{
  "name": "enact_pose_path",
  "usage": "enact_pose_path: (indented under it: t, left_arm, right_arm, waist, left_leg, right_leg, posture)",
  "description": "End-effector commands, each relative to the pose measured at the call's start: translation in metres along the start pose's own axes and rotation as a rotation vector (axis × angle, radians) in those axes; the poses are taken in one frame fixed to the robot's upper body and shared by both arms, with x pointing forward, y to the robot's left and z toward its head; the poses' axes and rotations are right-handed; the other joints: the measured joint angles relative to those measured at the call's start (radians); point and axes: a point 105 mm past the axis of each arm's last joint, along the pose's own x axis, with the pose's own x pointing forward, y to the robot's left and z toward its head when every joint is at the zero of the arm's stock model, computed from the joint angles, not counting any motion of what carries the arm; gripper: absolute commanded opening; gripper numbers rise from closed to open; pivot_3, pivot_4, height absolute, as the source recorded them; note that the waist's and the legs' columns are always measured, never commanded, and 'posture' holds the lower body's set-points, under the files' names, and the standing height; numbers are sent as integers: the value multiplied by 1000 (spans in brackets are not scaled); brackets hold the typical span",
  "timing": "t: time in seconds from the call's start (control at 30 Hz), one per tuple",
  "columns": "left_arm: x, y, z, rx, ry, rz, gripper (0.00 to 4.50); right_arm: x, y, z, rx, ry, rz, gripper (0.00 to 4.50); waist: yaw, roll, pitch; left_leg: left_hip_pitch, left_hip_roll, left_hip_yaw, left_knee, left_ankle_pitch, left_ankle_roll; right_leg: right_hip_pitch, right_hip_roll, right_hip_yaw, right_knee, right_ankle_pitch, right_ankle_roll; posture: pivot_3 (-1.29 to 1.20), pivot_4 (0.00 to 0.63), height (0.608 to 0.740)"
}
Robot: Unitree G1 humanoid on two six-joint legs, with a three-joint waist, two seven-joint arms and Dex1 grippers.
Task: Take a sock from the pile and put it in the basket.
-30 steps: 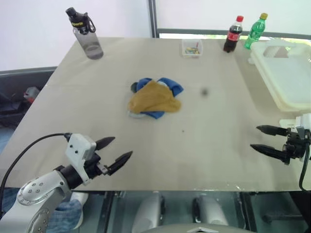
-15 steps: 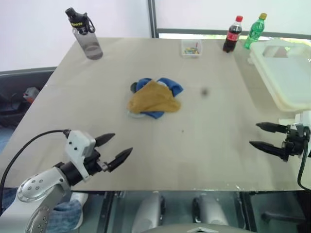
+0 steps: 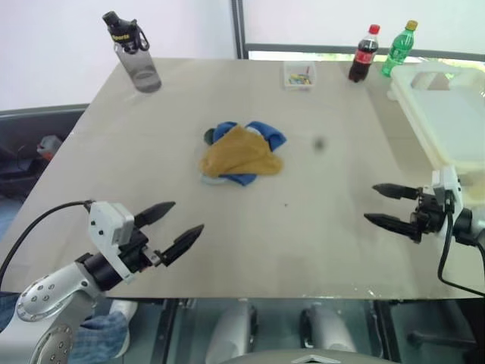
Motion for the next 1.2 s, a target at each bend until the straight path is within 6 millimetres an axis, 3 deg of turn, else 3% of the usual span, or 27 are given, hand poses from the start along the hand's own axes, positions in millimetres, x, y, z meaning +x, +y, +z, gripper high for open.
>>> enact_pose_path:
  t: [0.03, 0.27, 0.47, 0.63, 0.83, 0.93, 1.2]
  left_arm:
    - [-3, 1, 13, 47, -48, 25, 4456]
    - [-8, 5, 14, 44, -49, 49, 4456]
    - [-11, 5, 13, 41, -48, 62, 4456]
    - [-10, 4, 12, 41, -49, 68, 4456]
    - [-10, 2, 12, 41, -50, 69, 4456]
    - [-9, 2, 11, 40, -50, 66, 4456]
    - [-9, 1, 11, 39, -51, 63, 4456]
  right_arm:
    - [32, -7, 12, -80, -31, -38, 4500]
    - [127, -13, 31, -145, -83, -67, 4500]
    - [200, 0, 42, -177, -84, -61, 4500]
    - [242, 6, 41, -118, -19, -92, 4500]
    - [262, 8, 52, -66, -59, -93, 4500]
    - [269, 1, 53, -64, -38, -155, 4500]
    - [263, -12, 68, -73, -93, -197, 4500]
  waist:
    - [-3, 0, 0]
    - [-24, 1, 1]
    - [-22, 0, 0]
    - [-31, 0, 1]
    - [-30, 0, 1]
    - [-34, 0, 1]
    - [-52, 0, 1]
  left_leg:
    - [0, 0, 0, 0, 0, 0]
    - [0, 1, 1, 0, 0, -1]
    - [-4, -1, 2, -1, 3, -5]
    - [-3, -1, 4, -2, 3, -6]
    - [-3, -1, 3, -6, 4, -8]
    - [-4, -1, 4, -7, 4, -8]
    - [-4, -1, 6, -13, 6, -10]
  right_leg:
    - [0, 0, 0, 0, 0, 0]
    - [-2, 4, 1, 2, 0, 0]
    - [-7, 4, 1, 2, 0, 0]
    - [-9, 5, 1, 4, 0, 0]
    - [-9, 4, 0, 3, 0, 0]
    - [-11, 4, 1, 3, 0, 0]
    - [-15, 4, 3, 3, 0, -1]
  posture:
    - [0, 150, 740]
    - [0, 150, 740]
    - [0, 150, 740]
    - [0, 150, 740]
    - [0, 150, 740]
    - [0, 150, 740]
    - [0, 150, 740]
